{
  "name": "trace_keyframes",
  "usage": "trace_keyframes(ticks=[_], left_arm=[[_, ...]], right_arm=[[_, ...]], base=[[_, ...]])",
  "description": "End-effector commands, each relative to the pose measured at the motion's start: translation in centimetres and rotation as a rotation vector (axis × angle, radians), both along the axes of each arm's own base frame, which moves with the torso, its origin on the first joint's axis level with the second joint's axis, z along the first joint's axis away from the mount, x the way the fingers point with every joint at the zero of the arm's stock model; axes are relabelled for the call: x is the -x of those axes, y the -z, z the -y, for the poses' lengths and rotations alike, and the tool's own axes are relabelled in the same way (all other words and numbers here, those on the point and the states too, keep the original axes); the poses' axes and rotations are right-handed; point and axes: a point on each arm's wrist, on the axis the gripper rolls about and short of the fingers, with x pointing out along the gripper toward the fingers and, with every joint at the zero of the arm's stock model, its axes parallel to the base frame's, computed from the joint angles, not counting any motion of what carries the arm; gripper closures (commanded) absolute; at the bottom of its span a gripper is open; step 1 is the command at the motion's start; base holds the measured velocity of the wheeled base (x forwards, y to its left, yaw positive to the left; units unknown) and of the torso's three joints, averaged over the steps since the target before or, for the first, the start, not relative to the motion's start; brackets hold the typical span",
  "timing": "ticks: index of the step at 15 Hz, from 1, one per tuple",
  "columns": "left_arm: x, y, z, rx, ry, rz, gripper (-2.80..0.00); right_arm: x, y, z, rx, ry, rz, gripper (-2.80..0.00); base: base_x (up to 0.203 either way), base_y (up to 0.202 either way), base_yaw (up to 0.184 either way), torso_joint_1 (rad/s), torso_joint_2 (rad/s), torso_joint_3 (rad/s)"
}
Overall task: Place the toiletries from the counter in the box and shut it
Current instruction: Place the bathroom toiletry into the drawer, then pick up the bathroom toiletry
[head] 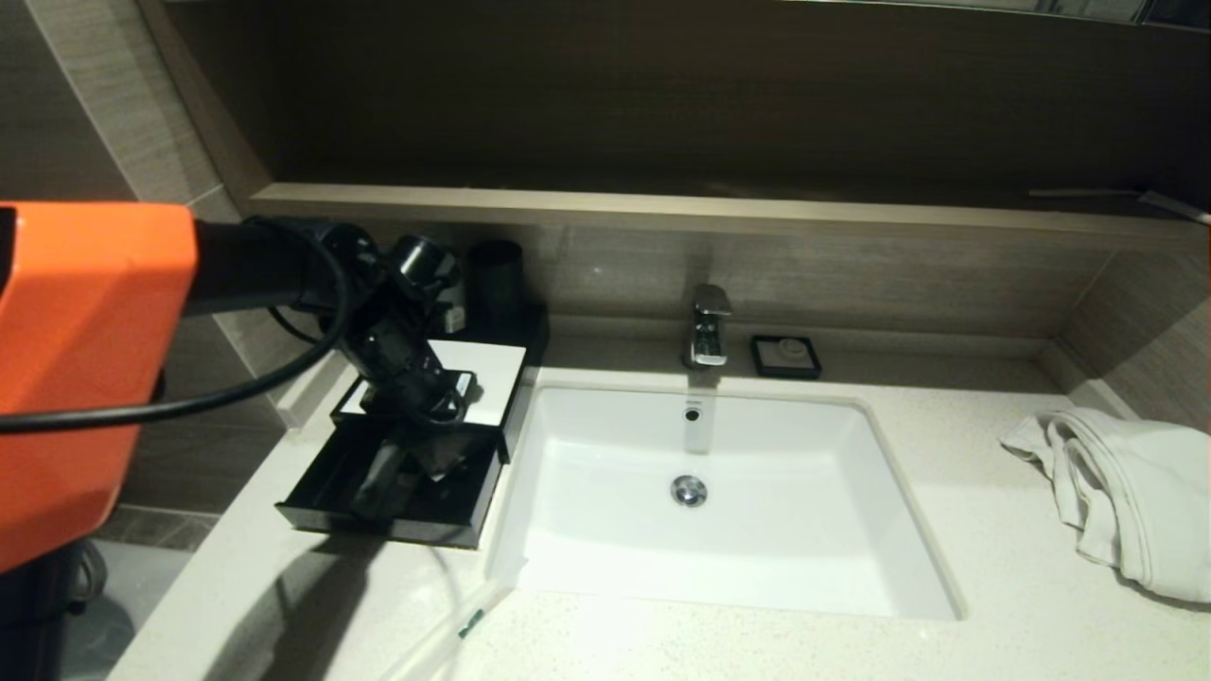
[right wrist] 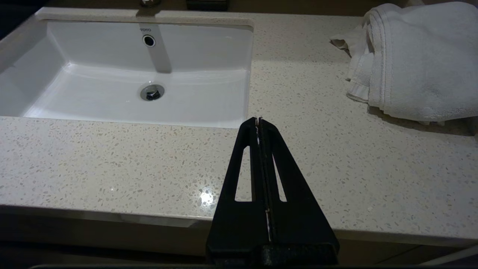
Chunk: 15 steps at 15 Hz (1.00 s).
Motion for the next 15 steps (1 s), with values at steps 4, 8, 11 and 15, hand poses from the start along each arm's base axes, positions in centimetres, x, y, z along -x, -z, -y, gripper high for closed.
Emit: trace_keyframes(ticks=[4,8,11,15], left_arm=[[4.2,-5.3,-1.2,0.023,0.002,0.095,0.00],[8.7,-7.5,-2.4,0.000,0.052,0.124,0.00],[12.9,-6.2,-3.6,-0.070,0.153,0.063,0.00],[17.7,-4.2,-5.0,-0.157,0.312,0.016,0.00]], right_arm=[[0.0,0.0,0.0,0.000,-0.002,0.000,0.00],[0.0,0.0,0.0,0.000,-0.001,0.000,0.00],[0.0,0.0,0.0,0.000,0.000,0.000,0.00],[0.0,0.0,0.0,0.000,-0.001,0.000,0.00]], base=[[0.000,0.000,0.000,0.000,0.00,0.000],[0.000,0.000,0.000,0.000,0.00,0.000],[0.000,0.000,0.000,0.000,0.00,0.000],[0.000,0.000,0.000,0.000,0.00,0.000]])
